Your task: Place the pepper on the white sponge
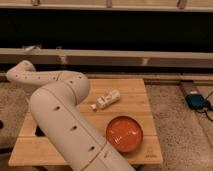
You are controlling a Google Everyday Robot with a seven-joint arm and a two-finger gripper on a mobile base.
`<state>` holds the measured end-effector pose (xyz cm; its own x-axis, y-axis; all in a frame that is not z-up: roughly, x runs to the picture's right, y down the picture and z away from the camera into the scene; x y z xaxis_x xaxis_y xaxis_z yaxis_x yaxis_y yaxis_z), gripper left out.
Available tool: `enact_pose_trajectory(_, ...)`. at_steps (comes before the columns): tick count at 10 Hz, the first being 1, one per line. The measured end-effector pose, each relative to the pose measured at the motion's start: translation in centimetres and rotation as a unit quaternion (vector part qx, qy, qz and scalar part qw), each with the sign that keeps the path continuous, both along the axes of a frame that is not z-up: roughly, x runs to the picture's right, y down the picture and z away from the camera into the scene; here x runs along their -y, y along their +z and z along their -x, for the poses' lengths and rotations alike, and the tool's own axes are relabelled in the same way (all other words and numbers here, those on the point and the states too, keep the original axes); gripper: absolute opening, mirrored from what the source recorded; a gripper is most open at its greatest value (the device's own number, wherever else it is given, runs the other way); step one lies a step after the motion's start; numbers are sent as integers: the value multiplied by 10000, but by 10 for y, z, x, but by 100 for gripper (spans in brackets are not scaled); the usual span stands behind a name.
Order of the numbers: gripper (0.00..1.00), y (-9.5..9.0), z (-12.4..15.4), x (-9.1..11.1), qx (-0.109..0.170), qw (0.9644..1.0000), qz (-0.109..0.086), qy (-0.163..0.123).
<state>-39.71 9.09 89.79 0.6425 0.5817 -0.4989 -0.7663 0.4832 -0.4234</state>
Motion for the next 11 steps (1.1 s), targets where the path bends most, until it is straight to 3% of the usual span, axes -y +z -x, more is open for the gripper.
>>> enact_pose_trajectory(5,80,11,0,-13,67,9998,174,99)
enact_pose_trajectory(7,68,14,6,-18,118,9997,222,45)
enact_pose_trajectory(11,27,15,10,-18,177,9995,271,-33)
